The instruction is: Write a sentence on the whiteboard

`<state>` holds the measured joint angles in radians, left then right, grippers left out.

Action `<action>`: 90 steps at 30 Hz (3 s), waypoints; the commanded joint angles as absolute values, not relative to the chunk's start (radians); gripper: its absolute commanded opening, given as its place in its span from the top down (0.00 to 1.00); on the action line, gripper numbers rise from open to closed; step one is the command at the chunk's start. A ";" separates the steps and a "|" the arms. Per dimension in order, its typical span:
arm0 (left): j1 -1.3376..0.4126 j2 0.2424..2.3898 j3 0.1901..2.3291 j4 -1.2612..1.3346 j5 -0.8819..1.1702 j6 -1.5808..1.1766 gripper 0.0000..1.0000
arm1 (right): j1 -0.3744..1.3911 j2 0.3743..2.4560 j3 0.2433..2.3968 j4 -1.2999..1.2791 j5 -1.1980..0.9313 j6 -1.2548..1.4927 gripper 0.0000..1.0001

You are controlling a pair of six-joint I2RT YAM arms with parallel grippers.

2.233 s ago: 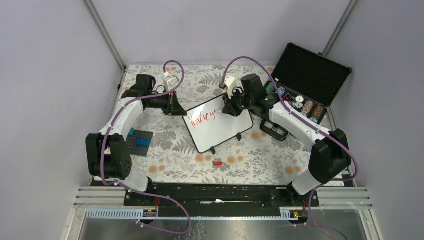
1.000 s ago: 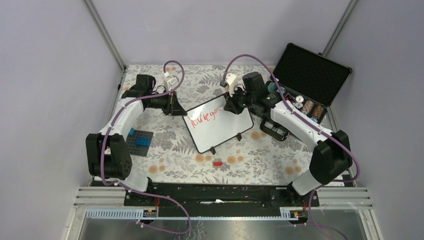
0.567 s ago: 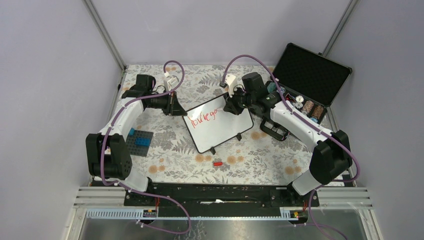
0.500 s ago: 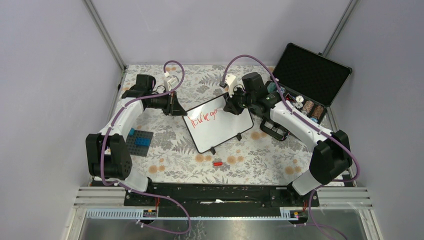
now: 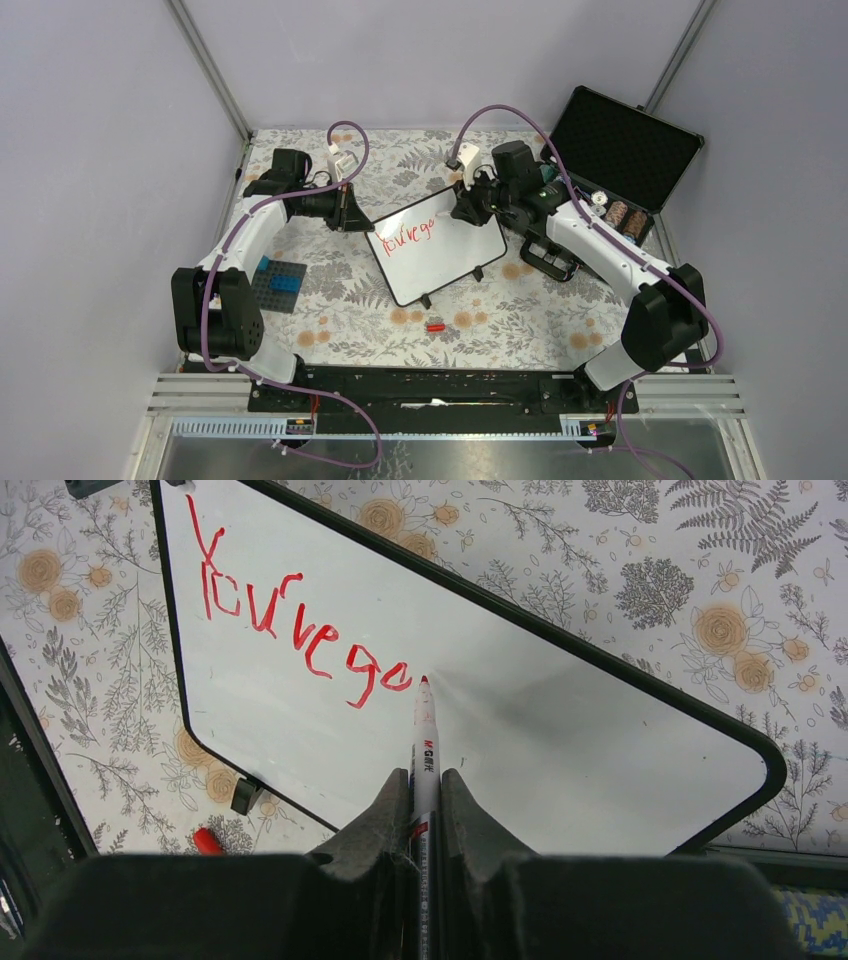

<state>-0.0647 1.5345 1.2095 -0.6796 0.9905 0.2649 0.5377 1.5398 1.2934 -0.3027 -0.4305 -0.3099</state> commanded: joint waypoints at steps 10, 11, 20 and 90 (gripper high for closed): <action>-0.070 1.510 1.211 -0.649 0.957 0.288 1.00 | 0.531 1.547 1.367 -0.261 -0.443 -0.288 1.00; -0.071 1.511 1.211 -0.649 0.958 0.288 1.00 | 0.531 1.550 1.369 -0.261 -0.441 -0.287 1.00; -0.070 1.513 1.209 -0.649 0.959 0.290 1.00 | 0.530 1.575 1.370 -0.261 -0.424 -0.299 1.00; -0.071 1.506 1.204 -0.650 0.960 0.295 1.00 | 0.588 1.579 1.373 -0.293 -0.402 -0.322 1.00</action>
<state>-0.0650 1.5326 1.2060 -0.6792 0.9897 0.2653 0.5774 1.5570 1.3273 -0.3042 -0.4095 -0.3183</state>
